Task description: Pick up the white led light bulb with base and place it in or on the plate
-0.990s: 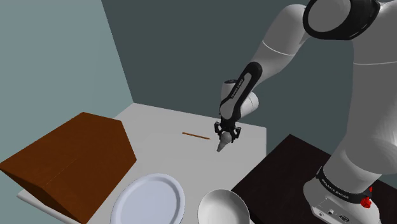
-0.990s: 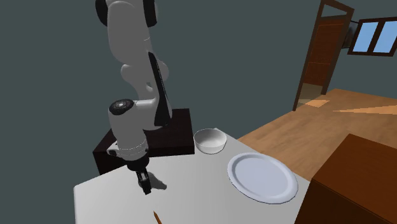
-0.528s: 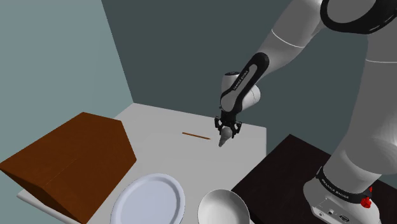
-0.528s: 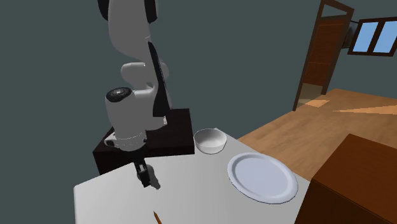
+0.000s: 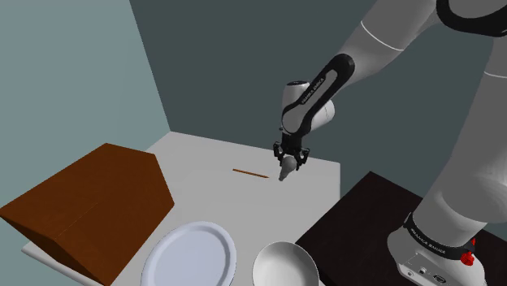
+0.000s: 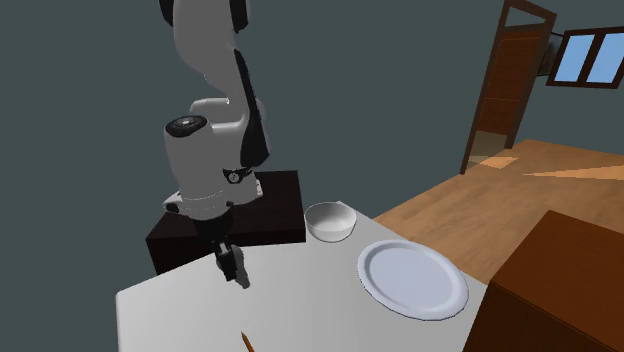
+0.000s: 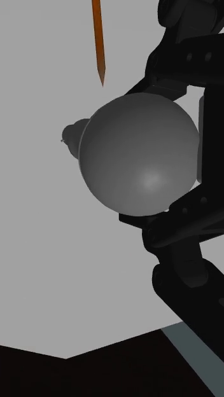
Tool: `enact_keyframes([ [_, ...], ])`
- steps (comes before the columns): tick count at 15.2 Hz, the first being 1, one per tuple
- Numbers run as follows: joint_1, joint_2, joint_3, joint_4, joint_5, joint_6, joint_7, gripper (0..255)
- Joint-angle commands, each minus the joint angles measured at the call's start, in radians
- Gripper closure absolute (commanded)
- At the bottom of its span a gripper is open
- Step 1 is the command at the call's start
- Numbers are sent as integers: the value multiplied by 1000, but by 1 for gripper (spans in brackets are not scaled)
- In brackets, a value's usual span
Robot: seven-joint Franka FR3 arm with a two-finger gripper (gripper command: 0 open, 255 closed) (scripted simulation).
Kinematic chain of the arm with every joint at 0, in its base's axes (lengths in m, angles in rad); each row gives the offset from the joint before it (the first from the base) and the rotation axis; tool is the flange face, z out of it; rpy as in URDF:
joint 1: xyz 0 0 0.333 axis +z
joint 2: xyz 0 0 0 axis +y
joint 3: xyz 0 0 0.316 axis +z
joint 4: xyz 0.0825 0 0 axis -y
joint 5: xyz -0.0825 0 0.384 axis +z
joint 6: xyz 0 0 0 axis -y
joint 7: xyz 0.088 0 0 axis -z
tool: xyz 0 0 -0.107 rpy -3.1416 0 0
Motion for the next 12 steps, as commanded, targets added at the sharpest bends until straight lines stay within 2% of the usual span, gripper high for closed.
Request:
enact_keyframes([
  [1,25,-3,16,3,-1,-4,43,255],
  [12,213,54,116,94,-32,-21,355,255],
])
